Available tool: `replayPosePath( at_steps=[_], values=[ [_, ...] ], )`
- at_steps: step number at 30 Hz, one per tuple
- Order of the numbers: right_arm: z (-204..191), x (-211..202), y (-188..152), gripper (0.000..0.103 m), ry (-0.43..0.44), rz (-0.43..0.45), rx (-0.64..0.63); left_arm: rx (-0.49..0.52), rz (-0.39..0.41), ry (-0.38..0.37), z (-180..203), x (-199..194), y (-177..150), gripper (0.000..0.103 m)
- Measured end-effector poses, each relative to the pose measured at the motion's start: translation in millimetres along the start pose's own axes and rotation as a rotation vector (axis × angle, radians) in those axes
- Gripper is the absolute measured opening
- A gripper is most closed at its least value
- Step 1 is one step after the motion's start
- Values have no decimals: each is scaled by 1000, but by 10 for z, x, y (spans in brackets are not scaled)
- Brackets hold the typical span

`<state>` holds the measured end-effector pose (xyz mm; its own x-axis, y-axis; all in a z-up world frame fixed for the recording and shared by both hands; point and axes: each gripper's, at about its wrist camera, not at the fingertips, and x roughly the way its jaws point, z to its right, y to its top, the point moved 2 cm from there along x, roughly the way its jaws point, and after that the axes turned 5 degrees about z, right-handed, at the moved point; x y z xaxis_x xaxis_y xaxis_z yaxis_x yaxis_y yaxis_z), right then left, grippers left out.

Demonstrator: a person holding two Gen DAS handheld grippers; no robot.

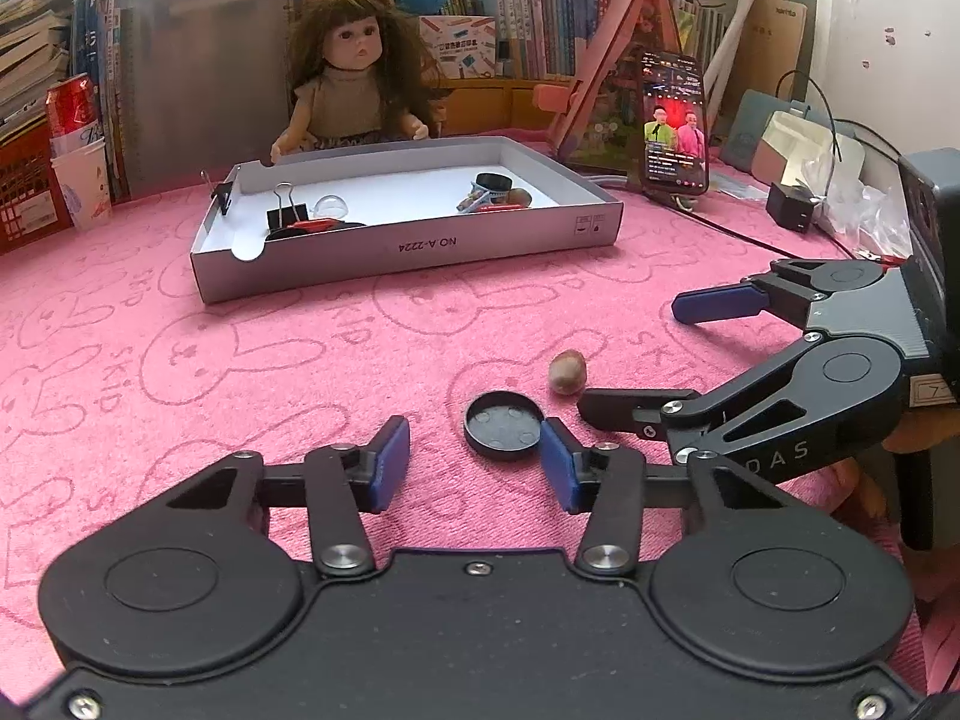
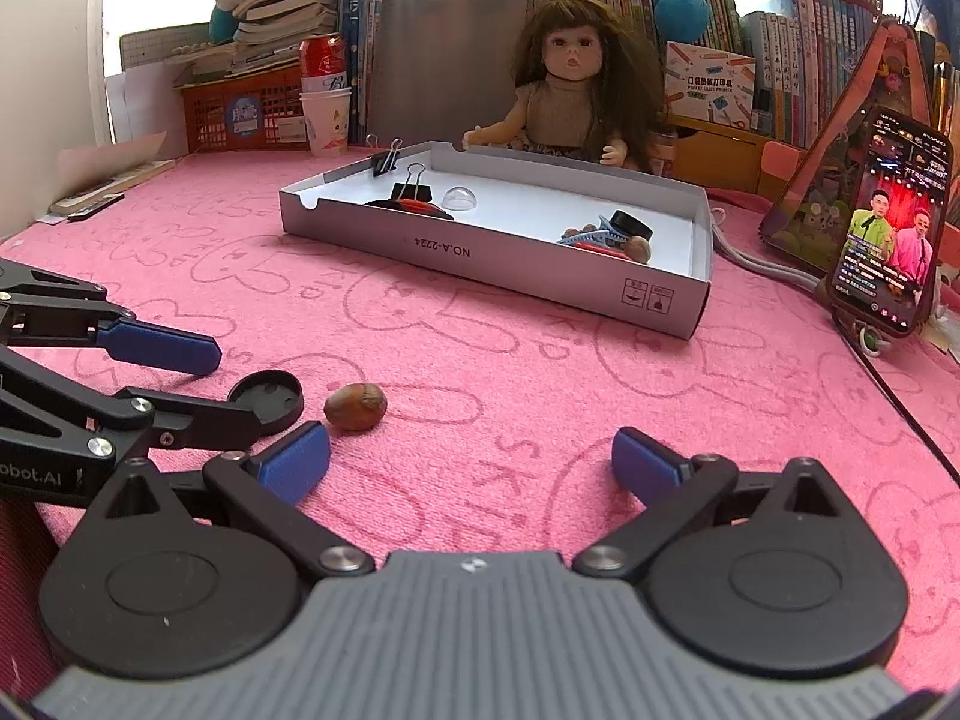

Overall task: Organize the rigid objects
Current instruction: 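Reach the left tool toward the black lid while the right tool reaches the brown acorn, then close the left tool on the black lid while the right tool approaches the acorn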

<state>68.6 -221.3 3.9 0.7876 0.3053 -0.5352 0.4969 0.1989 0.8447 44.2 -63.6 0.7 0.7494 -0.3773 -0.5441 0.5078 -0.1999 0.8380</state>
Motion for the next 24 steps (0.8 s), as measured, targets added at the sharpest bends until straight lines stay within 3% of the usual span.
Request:
replayPosePath(
  at_steps=[5,12,24],
  values=[
    [7,6,5,103,-1,-5,3,-12,3,-19,-1,16,24,37],
    [-14,9,3,103,-10,-6,5,-29,3,16,-48,65,32,34],
    [-90,22,64,100,2,14,10,-45,20,134,-219,76,70,33]
  ],
)
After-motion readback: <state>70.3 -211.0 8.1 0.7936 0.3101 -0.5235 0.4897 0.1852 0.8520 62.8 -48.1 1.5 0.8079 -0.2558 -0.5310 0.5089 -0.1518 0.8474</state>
